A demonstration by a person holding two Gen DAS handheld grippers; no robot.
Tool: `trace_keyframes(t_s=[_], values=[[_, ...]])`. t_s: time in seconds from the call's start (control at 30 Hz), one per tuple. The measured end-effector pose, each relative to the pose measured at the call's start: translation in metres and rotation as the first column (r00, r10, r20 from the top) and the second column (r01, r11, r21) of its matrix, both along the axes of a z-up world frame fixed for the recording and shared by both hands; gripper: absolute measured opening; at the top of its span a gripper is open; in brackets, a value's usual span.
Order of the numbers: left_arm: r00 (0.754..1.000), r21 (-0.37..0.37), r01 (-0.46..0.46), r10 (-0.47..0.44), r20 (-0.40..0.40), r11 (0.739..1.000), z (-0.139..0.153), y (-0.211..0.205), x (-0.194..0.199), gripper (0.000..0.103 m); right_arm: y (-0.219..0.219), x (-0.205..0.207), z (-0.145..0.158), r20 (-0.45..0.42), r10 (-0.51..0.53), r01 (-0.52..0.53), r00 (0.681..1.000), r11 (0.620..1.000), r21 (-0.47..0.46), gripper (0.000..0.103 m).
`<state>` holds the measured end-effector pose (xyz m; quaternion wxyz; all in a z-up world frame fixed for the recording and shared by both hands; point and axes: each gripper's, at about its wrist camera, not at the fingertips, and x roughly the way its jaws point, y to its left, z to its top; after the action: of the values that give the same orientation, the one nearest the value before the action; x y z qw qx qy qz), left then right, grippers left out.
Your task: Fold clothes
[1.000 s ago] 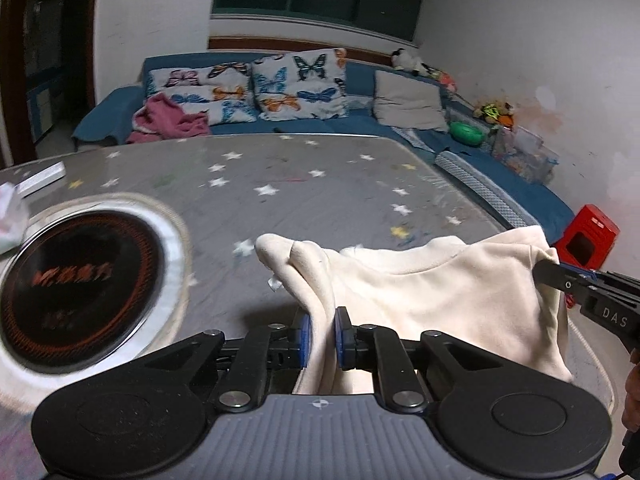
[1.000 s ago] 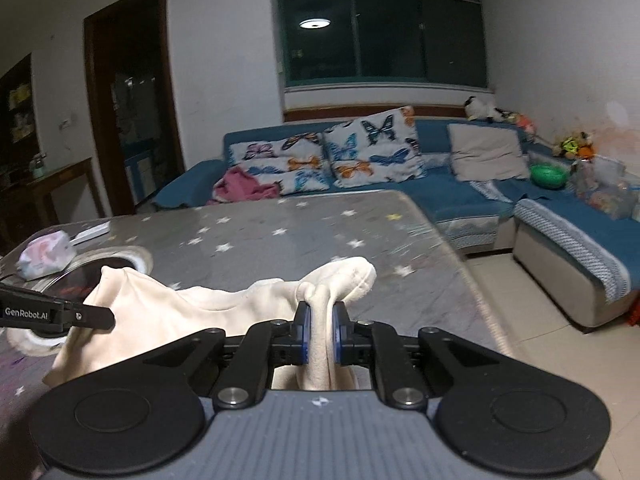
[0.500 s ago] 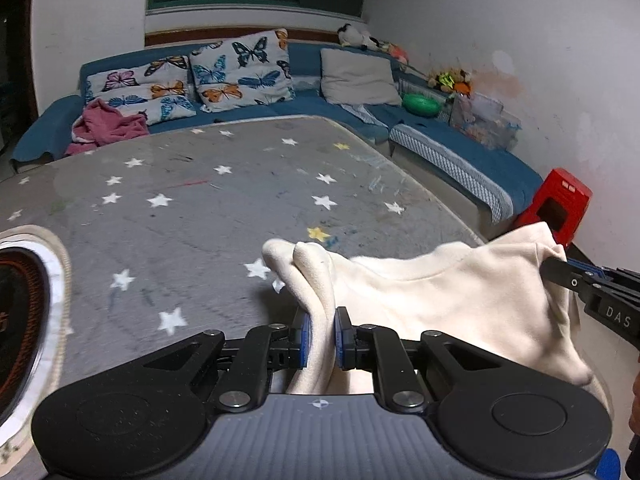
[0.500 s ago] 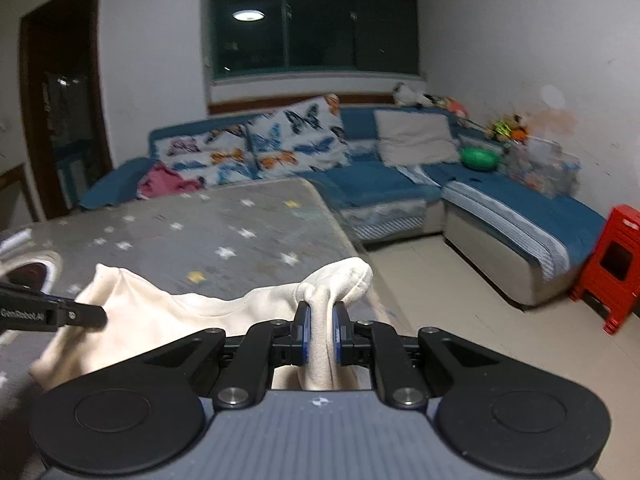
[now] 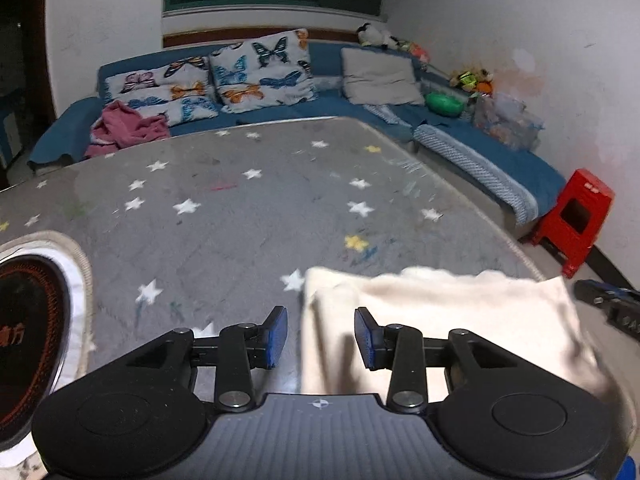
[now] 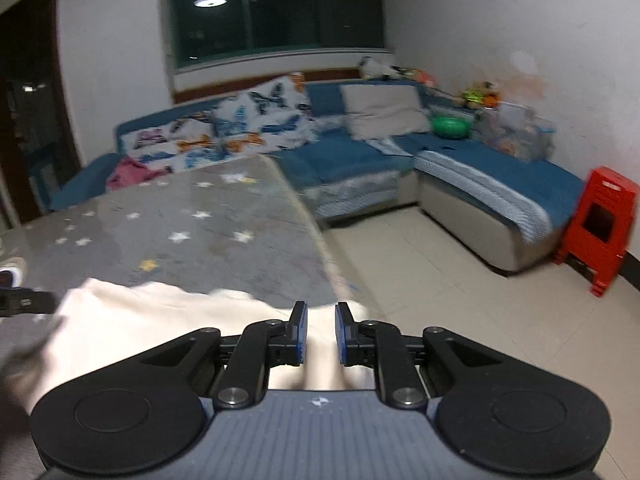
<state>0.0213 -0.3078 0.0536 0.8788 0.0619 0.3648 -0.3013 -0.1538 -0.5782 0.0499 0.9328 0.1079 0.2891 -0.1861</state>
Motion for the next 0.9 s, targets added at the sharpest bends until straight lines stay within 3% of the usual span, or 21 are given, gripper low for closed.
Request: trace_keyframes(t_s=[0.17, 0.5, 0.63, 0.77, 0.9], values=[[0.998, -0.025, 0.062, -0.062, -0.006, 0.998, -0.005, -0.020, 0.002, 0.027, 0.004, 0.024, -0.009, -0.003, 0.070, -0.070, 0.998, 0.996, 0.058, 0.014], [0.994, -0.007, 0.082, -0.082, -0.066, 0.997, -0.028, -0.047, 0.023, 0.026, 0.007, 0.038, -0.019, -0.043, 0.084, -0.082, 0.996, 0.995, 0.053, 0.014], [0.994, -0.035, 0.094, -0.096, -0.047, 0.995, -0.023, -0.048, 0.019, 0.026, 0.013, 0.037, -0.011, -0.011, 0.113, -0.112, 0.994, 0.993, 0.044, 0.015], [0.994, 0.008, 0.107, -0.107, -0.033, 0.994, -0.029, -0.057, 0.020, 0.028, 0.018, 0.047, -0.017, -0.053, 0.139, -0.137, 0.989, 0.990, 0.039, 0.020], [0.993, -0.009, 0.113, -0.114, -0.037, 0.994, -0.026, -0.049, 0.017, 0.028, 0.016, 0.034, -0.010, -0.034, 0.140, -0.138, 0.990, 0.989, 0.045, 0.020]])
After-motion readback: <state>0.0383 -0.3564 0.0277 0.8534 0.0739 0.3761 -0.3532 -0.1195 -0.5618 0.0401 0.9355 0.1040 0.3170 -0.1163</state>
